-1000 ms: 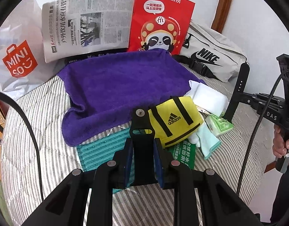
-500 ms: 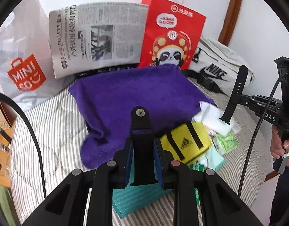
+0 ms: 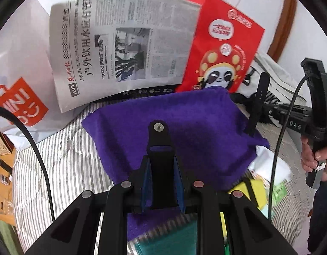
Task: Organize soft objects
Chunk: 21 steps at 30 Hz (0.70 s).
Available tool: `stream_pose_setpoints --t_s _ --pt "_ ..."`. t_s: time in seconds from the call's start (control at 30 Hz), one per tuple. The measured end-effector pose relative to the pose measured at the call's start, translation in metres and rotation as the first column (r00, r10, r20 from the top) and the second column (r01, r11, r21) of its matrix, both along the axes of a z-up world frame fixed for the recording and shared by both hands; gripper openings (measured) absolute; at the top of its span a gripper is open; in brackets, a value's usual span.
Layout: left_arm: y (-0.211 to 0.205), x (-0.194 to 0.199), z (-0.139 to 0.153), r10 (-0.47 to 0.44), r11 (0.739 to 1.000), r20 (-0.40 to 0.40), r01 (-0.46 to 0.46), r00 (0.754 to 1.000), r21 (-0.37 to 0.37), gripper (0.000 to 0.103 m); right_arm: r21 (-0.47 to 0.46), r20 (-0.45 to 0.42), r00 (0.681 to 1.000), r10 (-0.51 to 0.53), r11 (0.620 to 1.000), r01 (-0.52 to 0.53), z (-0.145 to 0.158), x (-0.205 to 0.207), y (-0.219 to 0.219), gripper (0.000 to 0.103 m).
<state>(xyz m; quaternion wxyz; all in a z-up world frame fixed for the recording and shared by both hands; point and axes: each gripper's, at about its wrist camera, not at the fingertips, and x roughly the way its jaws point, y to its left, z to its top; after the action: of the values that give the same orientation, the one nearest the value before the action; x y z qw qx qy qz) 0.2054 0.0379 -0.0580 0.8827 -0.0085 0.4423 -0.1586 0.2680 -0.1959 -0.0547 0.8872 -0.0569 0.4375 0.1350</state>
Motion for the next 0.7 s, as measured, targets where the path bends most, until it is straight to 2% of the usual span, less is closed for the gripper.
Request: stream_pose_setpoints --t_s 0.13,0.3,0.57,0.7 --pt "0.003 0.026 -0.016 0.016 1.0 -0.034 -0.016 0.999 -0.005 0.021 -0.032 -0.084 0.996 0.005 0.999 -0.008 -0.027 0.03 0.005 0.003" --pt "0.005 0.053 -0.034 0.028 1.0 -0.069 -0.027 0.997 0.013 0.021 -0.049 -0.139 0.99 0.011 0.999 -0.018 -0.04 0.059 0.012 0.003" --pt "0.004 0.077 -0.056 0.055 0.998 -0.134 -0.051 0.989 0.033 0.021 -0.11 -0.204 0.978 0.044 0.992 -0.068 -0.065 0.079 0.029 0.003" --pt "-0.004 0.079 -0.065 0.052 0.997 -0.161 -0.041 0.986 0.071 0.021 -0.123 -0.249 0.968 0.044 0.99 -0.076 -0.077 0.08 0.03 0.004"
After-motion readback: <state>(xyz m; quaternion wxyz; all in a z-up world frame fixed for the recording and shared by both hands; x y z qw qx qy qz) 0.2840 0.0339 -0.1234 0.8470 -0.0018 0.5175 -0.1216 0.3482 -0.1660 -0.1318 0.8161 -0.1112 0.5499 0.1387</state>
